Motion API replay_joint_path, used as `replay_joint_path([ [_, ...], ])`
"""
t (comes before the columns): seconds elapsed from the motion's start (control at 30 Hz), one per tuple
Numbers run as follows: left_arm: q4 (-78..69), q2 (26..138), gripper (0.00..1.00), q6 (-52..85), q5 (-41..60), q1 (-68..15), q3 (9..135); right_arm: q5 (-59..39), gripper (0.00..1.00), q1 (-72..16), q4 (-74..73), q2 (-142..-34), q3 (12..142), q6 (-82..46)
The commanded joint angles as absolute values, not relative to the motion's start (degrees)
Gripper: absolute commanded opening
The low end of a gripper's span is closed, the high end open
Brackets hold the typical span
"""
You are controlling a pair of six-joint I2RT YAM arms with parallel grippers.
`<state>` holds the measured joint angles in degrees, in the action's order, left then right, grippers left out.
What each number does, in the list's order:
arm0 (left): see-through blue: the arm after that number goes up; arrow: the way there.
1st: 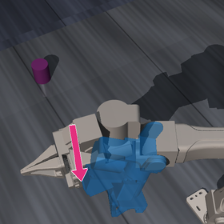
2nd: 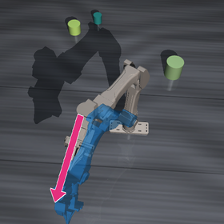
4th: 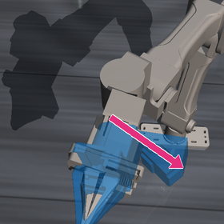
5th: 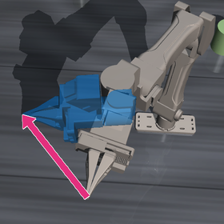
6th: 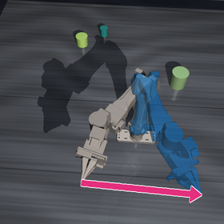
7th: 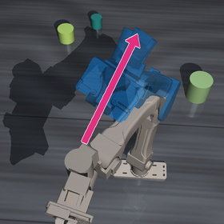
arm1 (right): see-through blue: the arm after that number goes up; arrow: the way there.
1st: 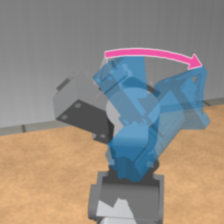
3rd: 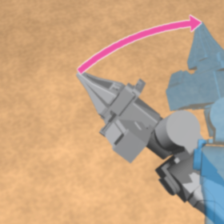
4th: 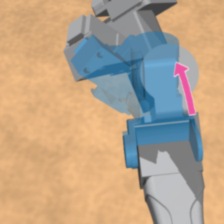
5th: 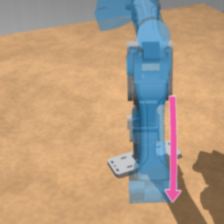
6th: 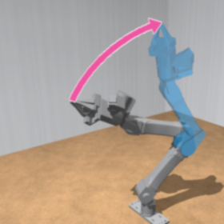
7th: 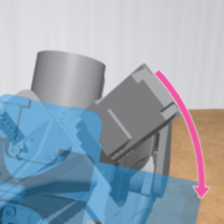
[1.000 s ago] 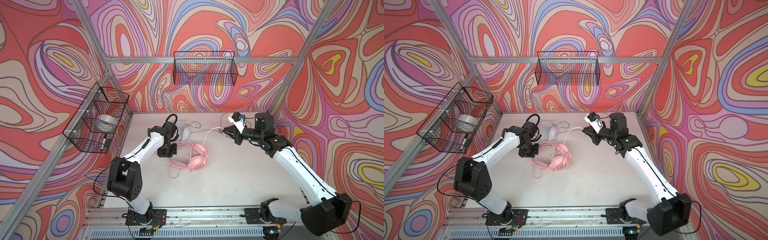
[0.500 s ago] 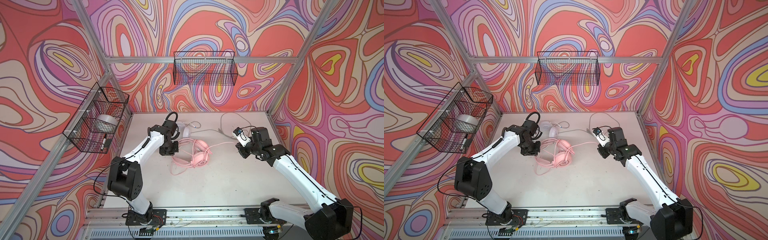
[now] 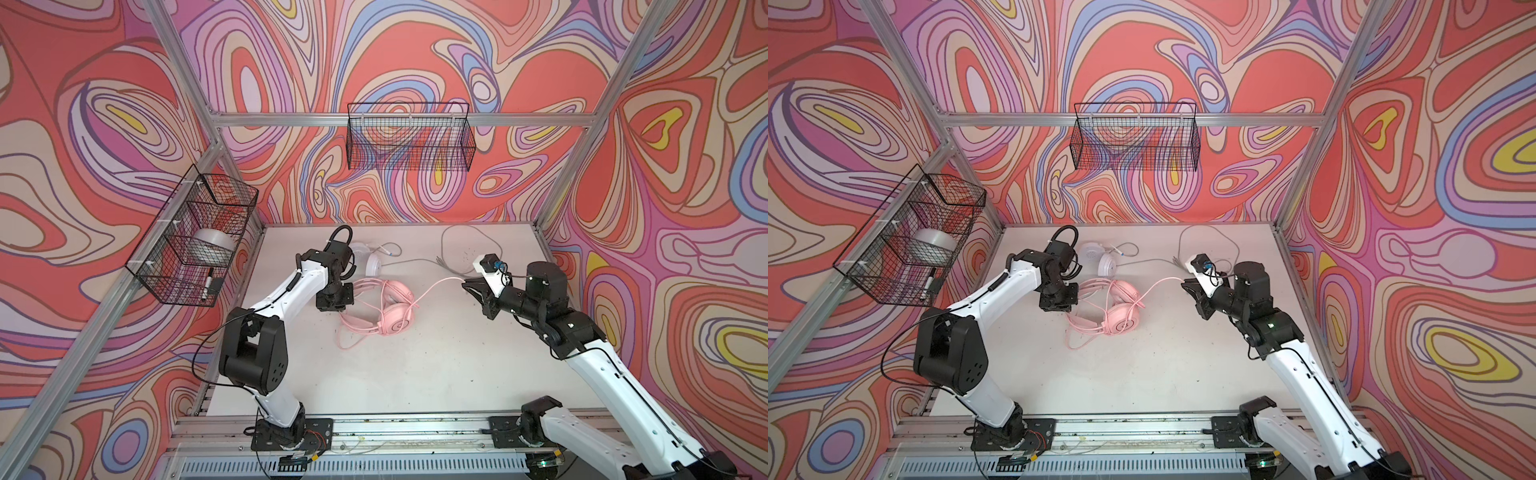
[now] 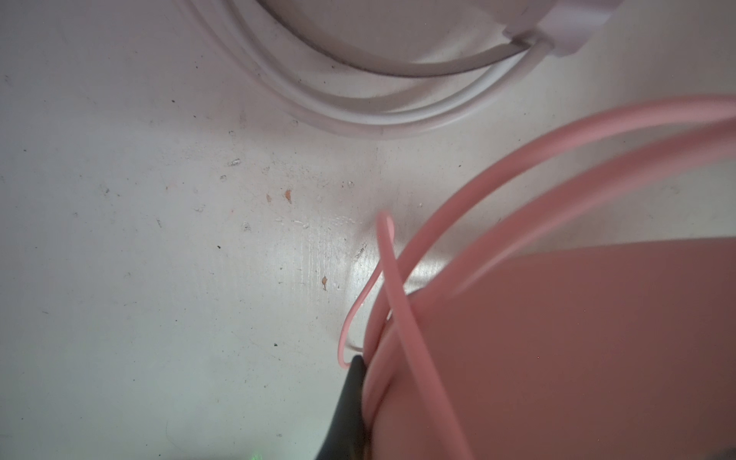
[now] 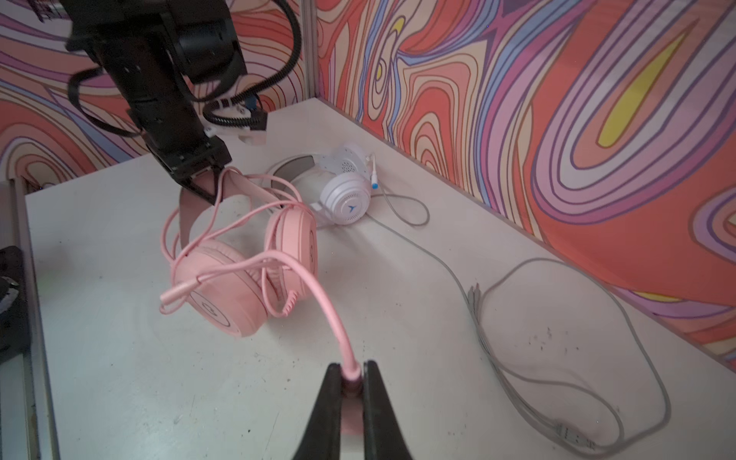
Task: Wrap the headphones
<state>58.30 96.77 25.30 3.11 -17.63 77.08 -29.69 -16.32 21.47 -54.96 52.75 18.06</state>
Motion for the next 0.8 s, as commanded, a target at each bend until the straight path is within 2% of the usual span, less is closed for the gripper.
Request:
replay_joint_path([
  [0.0, 59.1, 96.4, 0.0, 26.4, 2.7, -17.6, 78.1, -37.3, 0.0, -16.6, 21.5, -56.4, 55.5, 17.9],
  [0.1, 58.5, 96.3, 0.0, 27.2, 1.7, -17.5, 78.0, -37.9, 0.0, -17.1, 25.9, -56.2, 56.1, 20.0],
  [0.23, 58.3, 98.7, 0.0, 28.2, 2.4, -17.6, 79.7, -43.8, 0.0, -18.9, 24.9, -55.1, 54.9, 18.4],
  [0.33, 58.0, 99.3, 0.0, 29.2, 2.0, -17.5, 80.6, -43.2, 0.0, -22.0, 29.3, -56.2, 56.8, 19.3],
  [0.43, 57.8, 98.4, 0.0, 30.1, 0.8, -17.5, 80.8, -39.3, 0.0, -22.6, 36.1, -56.8, 57.8, 22.7],
  [0.67, 57.2, 96.4, 0.0, 29.4, 2.0, -17.6, 80.0, -15.8, 0.0, -22.6, 43.1, -59.1, 55.3, 20.2],
  [0.77, 57.3, 96.0, 0.0, 28.3, 3.6, -17.6, 79.8, -9.0, 0.0, -22.6, 42.6, -62.3, 53.5, 17.9],
])
